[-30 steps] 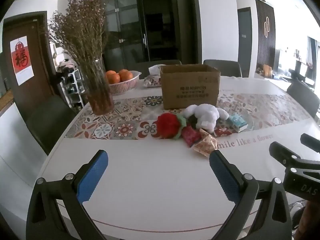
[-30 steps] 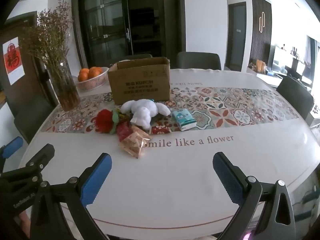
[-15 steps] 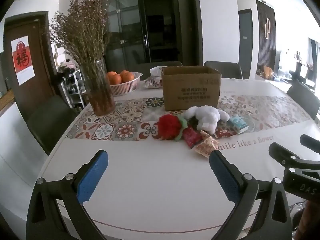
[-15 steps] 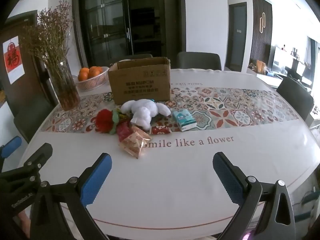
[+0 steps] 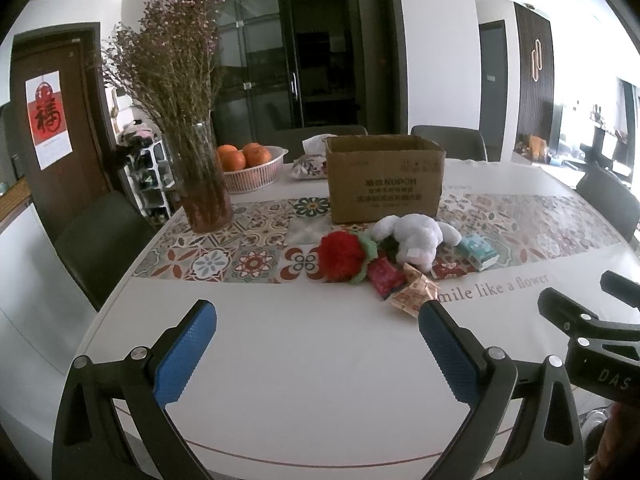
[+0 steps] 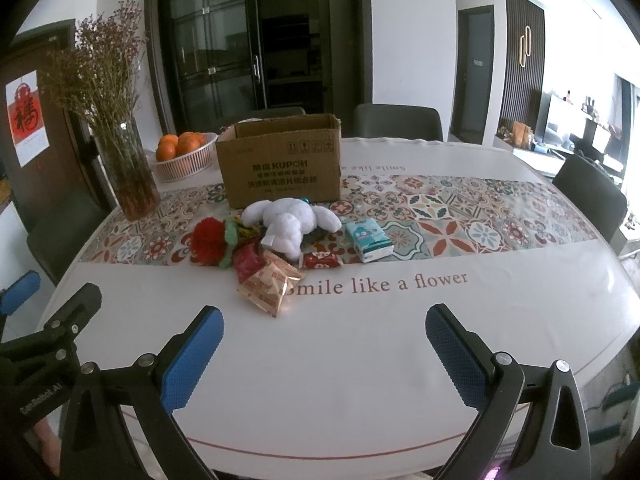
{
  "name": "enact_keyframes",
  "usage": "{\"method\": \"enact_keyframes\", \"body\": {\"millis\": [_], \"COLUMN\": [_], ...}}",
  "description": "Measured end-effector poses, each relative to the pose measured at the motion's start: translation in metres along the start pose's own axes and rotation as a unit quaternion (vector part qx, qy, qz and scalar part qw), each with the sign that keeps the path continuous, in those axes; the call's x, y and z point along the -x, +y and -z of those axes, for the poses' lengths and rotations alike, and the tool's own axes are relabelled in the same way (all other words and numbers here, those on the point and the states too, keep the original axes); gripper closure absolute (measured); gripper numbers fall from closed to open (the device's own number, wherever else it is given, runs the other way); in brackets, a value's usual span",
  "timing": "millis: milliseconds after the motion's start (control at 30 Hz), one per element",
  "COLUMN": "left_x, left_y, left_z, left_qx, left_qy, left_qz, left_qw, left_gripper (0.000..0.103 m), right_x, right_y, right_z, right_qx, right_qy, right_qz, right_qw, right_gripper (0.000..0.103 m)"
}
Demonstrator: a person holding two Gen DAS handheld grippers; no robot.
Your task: Organize soft objects
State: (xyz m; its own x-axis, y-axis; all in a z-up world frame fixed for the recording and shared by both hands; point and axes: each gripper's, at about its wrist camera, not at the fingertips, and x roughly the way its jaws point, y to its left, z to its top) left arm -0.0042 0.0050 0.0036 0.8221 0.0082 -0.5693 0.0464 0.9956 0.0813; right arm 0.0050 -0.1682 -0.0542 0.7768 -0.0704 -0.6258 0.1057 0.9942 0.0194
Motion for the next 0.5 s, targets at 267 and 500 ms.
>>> {"method": "enact_keyframes", "body": {"millis": [267,500], "left_x": [0.0003,0.0005], "left_y": [0.0,0.0003], "left_z": [0.0003,0.0004], "left_qx": [-0.001,-0.002], "left_qy": [-0.002,-0.002], "left_qz": [-0.003,-0.004], "left_qw": [1.0,1.0], "left_gripper": [0.0,0.0], "right_x": [0.0004,0.0005], "right_y": [0.0,-0.0009], "right_z": [0.0,0.0011], "right_qx": [0.0,0.001], "right_qy": [0.0,0.0], "right_qz": [0.001,0.001], "right_qw": [1.0,1.0], "right_gripper": [0.001,0.001]}}
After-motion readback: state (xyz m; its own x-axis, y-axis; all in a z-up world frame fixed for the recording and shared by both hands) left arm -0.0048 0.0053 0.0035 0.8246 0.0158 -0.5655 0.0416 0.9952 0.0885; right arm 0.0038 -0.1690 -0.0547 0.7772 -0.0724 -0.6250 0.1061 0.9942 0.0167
